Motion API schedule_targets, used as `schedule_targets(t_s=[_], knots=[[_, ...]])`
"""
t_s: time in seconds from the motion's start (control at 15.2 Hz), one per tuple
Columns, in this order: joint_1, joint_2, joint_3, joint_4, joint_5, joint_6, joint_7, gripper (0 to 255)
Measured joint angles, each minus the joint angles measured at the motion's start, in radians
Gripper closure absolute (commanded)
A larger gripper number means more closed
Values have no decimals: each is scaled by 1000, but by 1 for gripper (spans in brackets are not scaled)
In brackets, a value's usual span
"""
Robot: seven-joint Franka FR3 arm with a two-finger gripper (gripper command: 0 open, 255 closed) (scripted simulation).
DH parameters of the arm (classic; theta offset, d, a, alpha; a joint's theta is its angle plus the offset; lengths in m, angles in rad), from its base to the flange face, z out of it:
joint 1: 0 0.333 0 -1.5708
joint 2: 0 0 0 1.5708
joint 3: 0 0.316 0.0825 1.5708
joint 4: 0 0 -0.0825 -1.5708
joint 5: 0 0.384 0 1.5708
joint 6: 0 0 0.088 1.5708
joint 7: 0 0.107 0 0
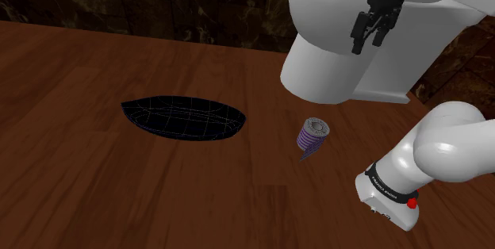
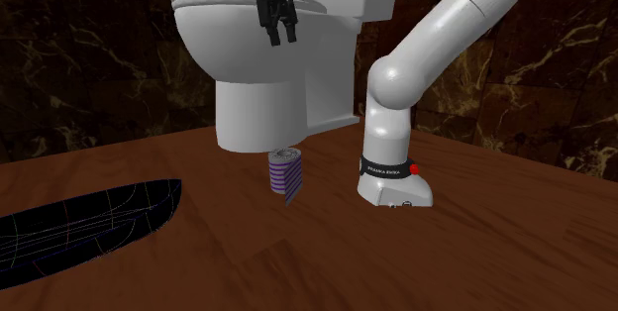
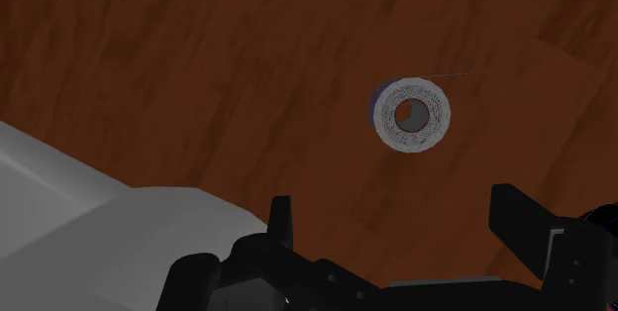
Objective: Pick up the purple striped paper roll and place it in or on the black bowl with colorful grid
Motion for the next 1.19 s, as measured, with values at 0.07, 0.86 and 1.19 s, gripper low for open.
schedule_targets(t_s=[0.07,0.86,1.19], knots=[[0,0,0,0,0,0,0,0],[162,-27,-76,-374,-19,419,-328,0],[235,18,-123,-520,-35,641,-482,0]])
